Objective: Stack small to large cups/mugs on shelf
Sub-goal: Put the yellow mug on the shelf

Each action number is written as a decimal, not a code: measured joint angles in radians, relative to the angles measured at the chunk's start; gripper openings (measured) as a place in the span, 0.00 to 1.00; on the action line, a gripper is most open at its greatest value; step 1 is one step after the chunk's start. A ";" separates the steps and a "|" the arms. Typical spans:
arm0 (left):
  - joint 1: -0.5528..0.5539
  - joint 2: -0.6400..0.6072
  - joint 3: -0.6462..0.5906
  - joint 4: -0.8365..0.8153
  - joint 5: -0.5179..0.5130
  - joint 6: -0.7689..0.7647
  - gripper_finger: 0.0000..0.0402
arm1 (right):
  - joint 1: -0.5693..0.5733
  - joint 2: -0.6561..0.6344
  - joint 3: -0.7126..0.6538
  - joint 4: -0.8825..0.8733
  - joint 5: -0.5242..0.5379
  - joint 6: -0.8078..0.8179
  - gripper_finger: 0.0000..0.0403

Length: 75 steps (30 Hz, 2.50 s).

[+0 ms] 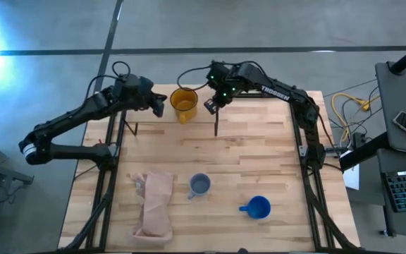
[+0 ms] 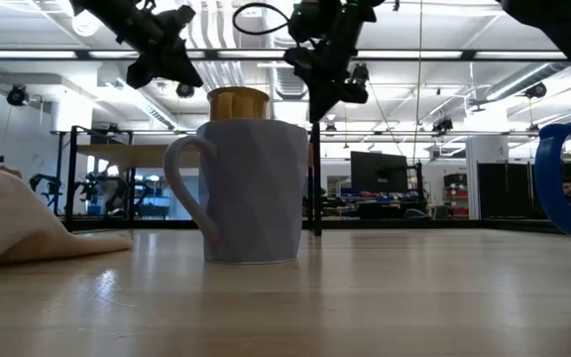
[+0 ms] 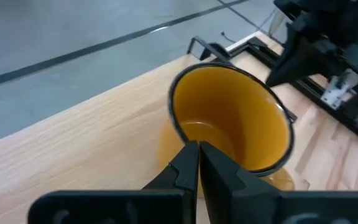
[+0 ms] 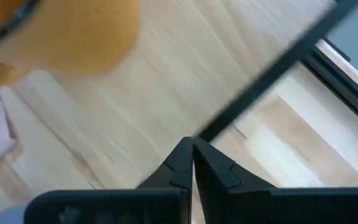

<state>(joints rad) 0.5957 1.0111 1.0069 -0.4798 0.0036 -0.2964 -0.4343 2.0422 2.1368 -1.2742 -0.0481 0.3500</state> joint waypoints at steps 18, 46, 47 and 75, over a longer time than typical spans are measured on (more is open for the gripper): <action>-0.001 -0.039 0.019 0.210 0.018 0.070 0.00 | 0.005 -0.029 0.000 0.176 -0.189 -0.027 0.02; -0.013 0.144 0.263 -0.247 -0.148 -0.067 0.28 | -0.016 -0.107 0.000 0.046 0.023 0.121 0.43; -0.013 0.161 0.274 -0.246 -0.146 -0.071 0.28 | -0.019 -0.123 0.000 0.035 0.035 0.121 0.43; -0.013 0.397 0.479 -0.463 -0.103 -0.118 0.29 | -0.068 -0.267 -0.146 -0.021 0.102 0.111 0.43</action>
<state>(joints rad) 0.5823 1.4085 1.4858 -0.9433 -0.0997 -0.4143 -0.5026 1.7756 1.9906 -1.2953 0.0539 0.4609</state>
